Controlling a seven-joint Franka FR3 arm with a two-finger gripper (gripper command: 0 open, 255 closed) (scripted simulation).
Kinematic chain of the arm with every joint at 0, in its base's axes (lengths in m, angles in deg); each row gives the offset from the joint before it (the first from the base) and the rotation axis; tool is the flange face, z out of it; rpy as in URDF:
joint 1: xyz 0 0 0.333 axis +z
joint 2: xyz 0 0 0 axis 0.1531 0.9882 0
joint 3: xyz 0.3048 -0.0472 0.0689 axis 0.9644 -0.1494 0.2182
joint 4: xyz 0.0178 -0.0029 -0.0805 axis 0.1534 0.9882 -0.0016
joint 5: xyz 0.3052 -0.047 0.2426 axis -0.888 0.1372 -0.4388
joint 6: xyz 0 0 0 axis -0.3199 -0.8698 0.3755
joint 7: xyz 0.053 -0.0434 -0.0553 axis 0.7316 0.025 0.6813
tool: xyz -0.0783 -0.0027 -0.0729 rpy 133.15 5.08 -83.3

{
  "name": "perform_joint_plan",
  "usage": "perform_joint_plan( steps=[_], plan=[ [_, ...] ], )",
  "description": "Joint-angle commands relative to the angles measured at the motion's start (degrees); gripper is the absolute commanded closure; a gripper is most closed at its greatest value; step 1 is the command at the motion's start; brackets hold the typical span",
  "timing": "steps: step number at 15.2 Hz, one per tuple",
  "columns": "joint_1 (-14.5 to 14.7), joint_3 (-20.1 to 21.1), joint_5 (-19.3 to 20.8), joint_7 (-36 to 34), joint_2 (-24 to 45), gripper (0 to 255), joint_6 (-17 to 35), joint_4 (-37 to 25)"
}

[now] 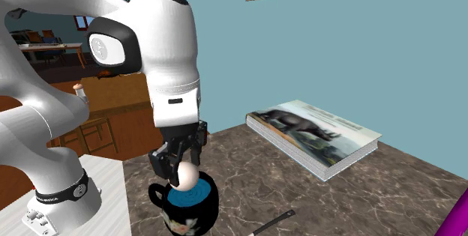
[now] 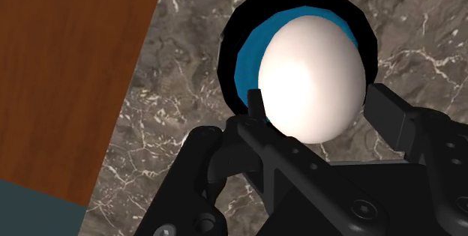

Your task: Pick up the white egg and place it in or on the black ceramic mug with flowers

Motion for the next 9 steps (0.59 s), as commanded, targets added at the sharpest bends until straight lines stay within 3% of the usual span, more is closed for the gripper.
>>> perform_joint_plan(
  steps=[1, 8, 9],
  plan=[
    [-0.02, -0.01, 0.0, 0.08, 0.33, 255, 0.99, 0.62],
    [-0.01, -0.02, 0.0, 0.08, 0.34, 255, 1.0, 0.61],
    [0.01, 0.02, -0.01, 0.03, 0.38, 0, 1.11, 0.68]
  ],
)
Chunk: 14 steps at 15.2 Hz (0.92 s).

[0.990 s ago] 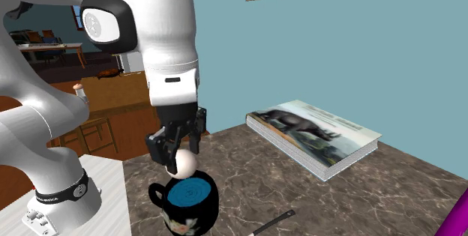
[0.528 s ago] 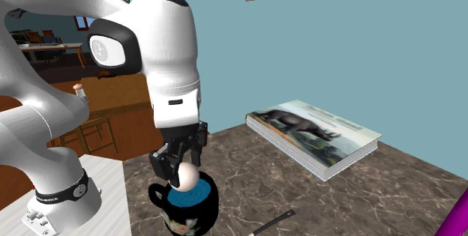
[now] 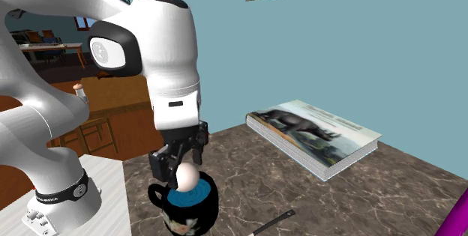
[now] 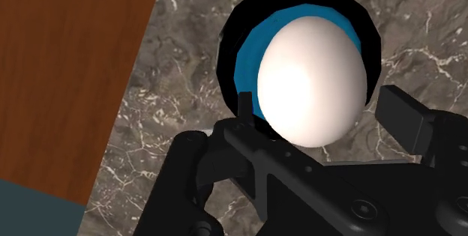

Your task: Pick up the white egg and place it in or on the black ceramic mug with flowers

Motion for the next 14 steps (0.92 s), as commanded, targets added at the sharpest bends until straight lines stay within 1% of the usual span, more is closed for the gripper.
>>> perform_joint_plan(
  steps=[1, 5, 9, 14],
  plan=[
    [0.03, 0.04, -0.03, -0.03, 0.06, 0, -0.06, 0.14],
    [-0.01, -0.02, 0.0, 0.05, 0.1, 0, -0.1, 0.06],
    [-0.14, -0.28, 0.18, 0.02, -1.86, 0, -7.75, -5.62],
    [-0.13, -0.29, 0.18, 0.02, -1.86, 0, -7.75, -5.62]
  ],
)
